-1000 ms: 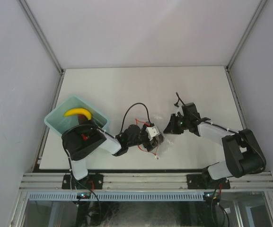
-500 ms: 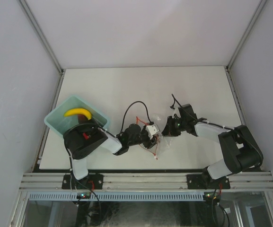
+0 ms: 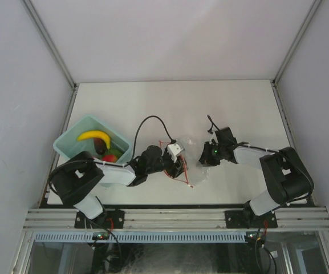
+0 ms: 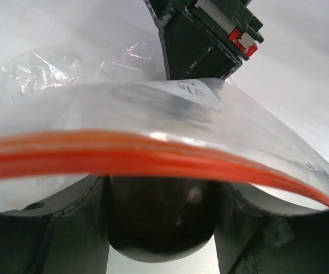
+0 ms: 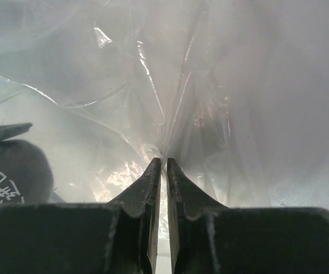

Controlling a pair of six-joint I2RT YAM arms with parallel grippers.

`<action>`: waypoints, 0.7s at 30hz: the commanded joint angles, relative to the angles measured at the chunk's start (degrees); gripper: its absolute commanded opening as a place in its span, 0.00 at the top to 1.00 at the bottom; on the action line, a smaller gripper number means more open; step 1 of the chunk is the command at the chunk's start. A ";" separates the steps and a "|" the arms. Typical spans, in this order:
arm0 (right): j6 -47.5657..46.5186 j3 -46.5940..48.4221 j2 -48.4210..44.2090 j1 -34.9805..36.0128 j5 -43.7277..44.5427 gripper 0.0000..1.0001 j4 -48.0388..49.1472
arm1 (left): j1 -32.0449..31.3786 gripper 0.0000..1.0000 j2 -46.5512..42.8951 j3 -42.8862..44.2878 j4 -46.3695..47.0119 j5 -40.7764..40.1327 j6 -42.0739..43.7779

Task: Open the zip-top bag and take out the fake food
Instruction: Pick up the fake fruit from the zipper food storage bag.

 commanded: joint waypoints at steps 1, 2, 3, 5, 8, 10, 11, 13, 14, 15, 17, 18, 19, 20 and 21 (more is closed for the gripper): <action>1.04 1.53 -0.07 -0.29 2.06 0.93 1.01 | 0.58 0.69 -6.62 -0.64 -10.75 -0.18 -5.61; 1.04 1.56 0.11 -0.42 2.04 0.93 1.08 | 0.74 0.69 -8.16 -0.47 -13.28 -0.43 -6.41; 1.17 1.50 0.22 -0.50 1.99 0.93 1.17 | 0.87 0.69 -9.67 -0.26 -15.92 -0.76 -7.18; 1.18 1.53 0.24 -0.59 1.92 0.93 1.33 | 1.61 0.69 -12.27 0.68 -21.50 -0.45 -8.65; 1.30 1.52 0.26 -0.73 2.19 0.93 1.44 | 2.82 0.70 -15.26 2.85 -29.57 1.31 -10.57; 1.24 1.53 0.25 -0.68 2.40 0.92 1.44 | 3.56 0.70 -16.77 4.70 -34.42 2.49 -11.80; 1.25 1.52 0.24 -0.67 2.42 0.92 1.49 | 3.92 0.70 -17.48 5.52 -36.61 3.04 -12.47; 1.30 1.51 0.18 -0.67 2.81 0.92 1.53 | 4.66 0.71 -18.99 6.44 -39.74 3.26 -14.32; 1.26 1.54 0.17 -0.67 2.93 0.92 1.53 | 4.99 0.71 -19.80 6.64 -40.70 3.07 -15.33; 1.30 1.58 0.18 -0.69 2.99 0.92 1.61 | 5.34 0.71 -20.78 6.68 -41.29 2.97 -16.52; 1.13 1.54 0.17 -0.67 3.10 0.92 1.70 | 5.75 0.72 -22.80 6.39 -41.49 1.06 -18.63; 1.09 1.52 0.16 -0.59 3.13 0.92 1.71 | 6.00 0.72 -23.80 6.14 -41.27 0.22 -19.57; 1.12 1.58 0.16 -0.60 3.20 0.92 1.71 | 6.22 0.72 -25.08 6.00 -40.89 -0.52 -20.47; 1.08 1.53 0.15 -0.63 3.29 0.92 1.71 | 6.38 0.72 -25.76 5.79 -40.74 -1.51 -21.39; 1.06 1.53 0.19 -0.52 3.28 0.92 1.71 | 6.48 0.72 -26.69 5.54 -40.26 -2.42 -22.17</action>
